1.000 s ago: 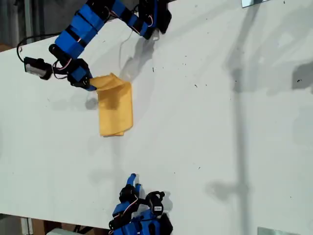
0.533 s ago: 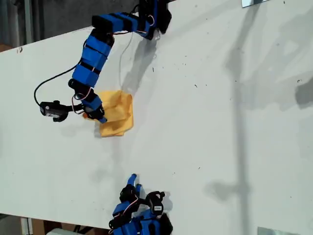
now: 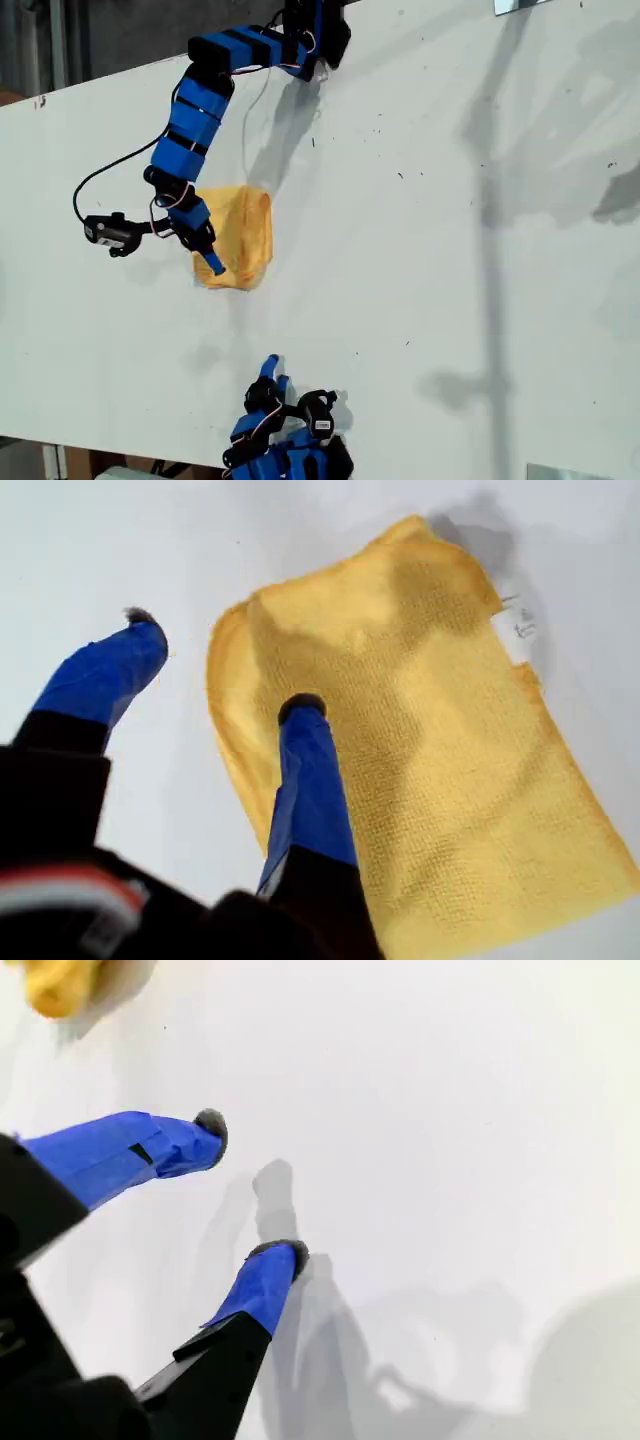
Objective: Grasp corners of a square towel and fold twice.
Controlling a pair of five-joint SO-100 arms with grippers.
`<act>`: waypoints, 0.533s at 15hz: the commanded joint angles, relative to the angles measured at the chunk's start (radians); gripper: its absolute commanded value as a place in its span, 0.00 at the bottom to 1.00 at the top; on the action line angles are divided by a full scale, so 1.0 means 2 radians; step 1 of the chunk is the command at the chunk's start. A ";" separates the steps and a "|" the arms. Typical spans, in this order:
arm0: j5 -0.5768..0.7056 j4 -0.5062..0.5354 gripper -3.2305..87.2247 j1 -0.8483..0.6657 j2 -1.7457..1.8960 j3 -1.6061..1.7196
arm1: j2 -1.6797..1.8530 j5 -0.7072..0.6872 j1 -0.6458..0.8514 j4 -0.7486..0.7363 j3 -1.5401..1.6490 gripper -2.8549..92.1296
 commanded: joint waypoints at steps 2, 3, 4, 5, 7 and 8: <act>0.001 -0.006 0.25 -0.007 -0.001 -0.003 | 0.201 0.005 0.002 0.031 0.075 0.33; 0.001 -0.005 0.25 -0.008 0.000 -0.003 | 0.288 0.043 0.014 0.039 0.181 0.31; 0.001 -0.005 0.25 -0.008 0.002 -0.002 | 0.381 0.080 0.020 0.038 0.312 0.30; 0.002 -0.005 0.25 -0.008 0.005 -0.001 | 0.476 0.117 0.018 0.026 0.451 0.31; 0.006 -0.003 0.25 -0.012 0.016 0.005 | 0.759 0.173 0.004 0.005 0.711 0.32; 0.012 -0.002 0.25 -0.015 0.035 0.012 | 0.964 0.210 0.004 0.066 0.814 0.32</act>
